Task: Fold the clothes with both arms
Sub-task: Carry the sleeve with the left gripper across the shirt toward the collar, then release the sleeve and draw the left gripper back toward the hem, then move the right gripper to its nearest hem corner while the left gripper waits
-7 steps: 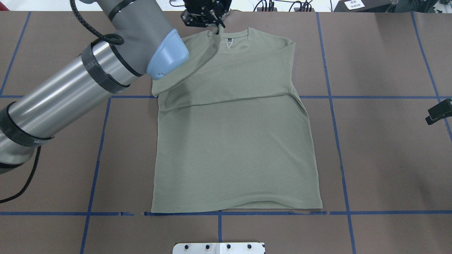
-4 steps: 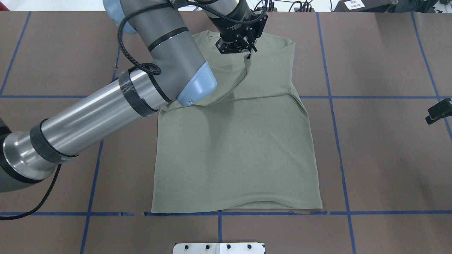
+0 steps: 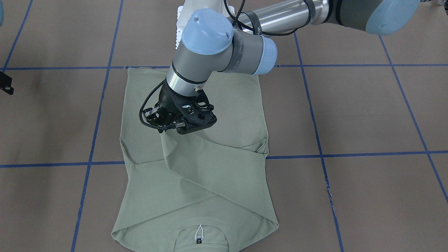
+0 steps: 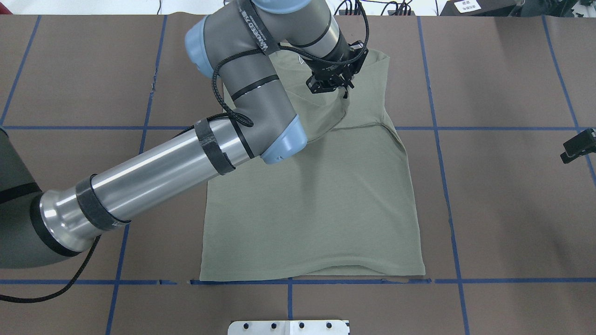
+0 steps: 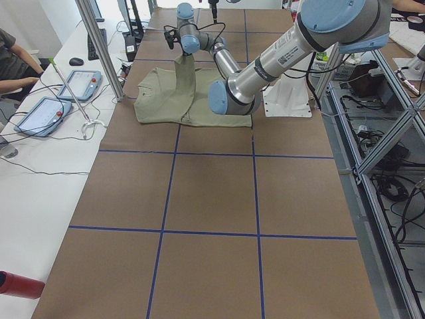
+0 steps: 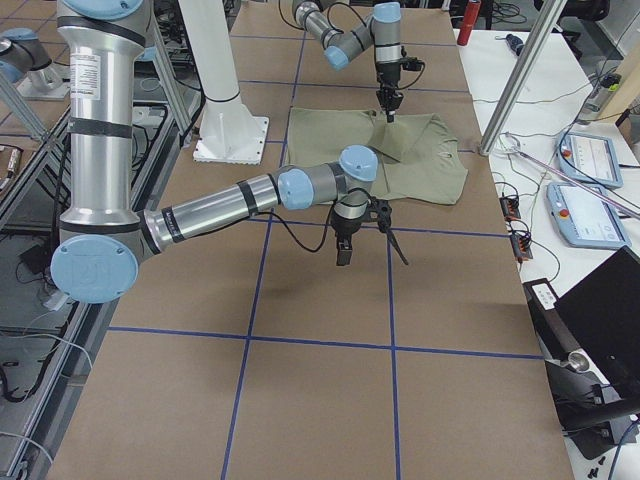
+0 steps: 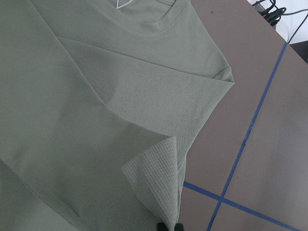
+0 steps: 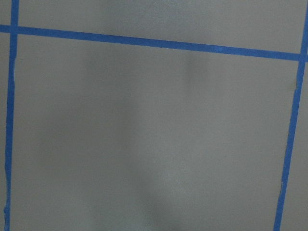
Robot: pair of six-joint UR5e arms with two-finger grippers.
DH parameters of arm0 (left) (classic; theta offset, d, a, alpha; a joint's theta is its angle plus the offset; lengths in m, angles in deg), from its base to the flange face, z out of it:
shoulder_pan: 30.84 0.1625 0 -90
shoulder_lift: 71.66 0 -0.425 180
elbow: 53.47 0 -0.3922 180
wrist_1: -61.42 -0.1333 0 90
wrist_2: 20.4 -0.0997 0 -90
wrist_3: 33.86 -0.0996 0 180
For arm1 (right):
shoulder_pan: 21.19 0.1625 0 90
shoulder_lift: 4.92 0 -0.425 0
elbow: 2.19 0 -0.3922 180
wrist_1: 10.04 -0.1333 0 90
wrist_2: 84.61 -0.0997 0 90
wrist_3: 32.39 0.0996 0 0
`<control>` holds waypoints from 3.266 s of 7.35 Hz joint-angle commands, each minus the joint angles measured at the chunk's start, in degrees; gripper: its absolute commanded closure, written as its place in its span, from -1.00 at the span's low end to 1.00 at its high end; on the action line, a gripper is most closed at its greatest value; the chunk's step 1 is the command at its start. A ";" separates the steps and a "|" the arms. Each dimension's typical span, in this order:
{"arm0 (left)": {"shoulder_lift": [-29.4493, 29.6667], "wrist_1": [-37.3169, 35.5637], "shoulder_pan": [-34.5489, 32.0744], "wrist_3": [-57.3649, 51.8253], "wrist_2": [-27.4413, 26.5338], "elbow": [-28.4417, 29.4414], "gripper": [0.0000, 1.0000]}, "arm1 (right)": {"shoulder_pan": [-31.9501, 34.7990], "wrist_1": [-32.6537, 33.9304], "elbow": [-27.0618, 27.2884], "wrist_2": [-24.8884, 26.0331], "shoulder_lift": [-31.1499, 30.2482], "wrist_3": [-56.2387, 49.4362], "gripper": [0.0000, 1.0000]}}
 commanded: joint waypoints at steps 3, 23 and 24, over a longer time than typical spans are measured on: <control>4.76 1.80 6.50 0.58 -7.68 6.54 1.00 | 0.01 0.00 -0.23 -0.09 0.35 0.09 -1.00; -39.44 -20.69 8.18 -21.48 -12.10 -51.26 -0.98 | -48.98 -25.93 8.47 29.04 1.49 62.46 -1.00; -39.44 -20.70 8.27 -21.48 -12.19 -51.26 -0.98 | -51.38 -25.93 8.12 30.83 2.45 64.24 -1.00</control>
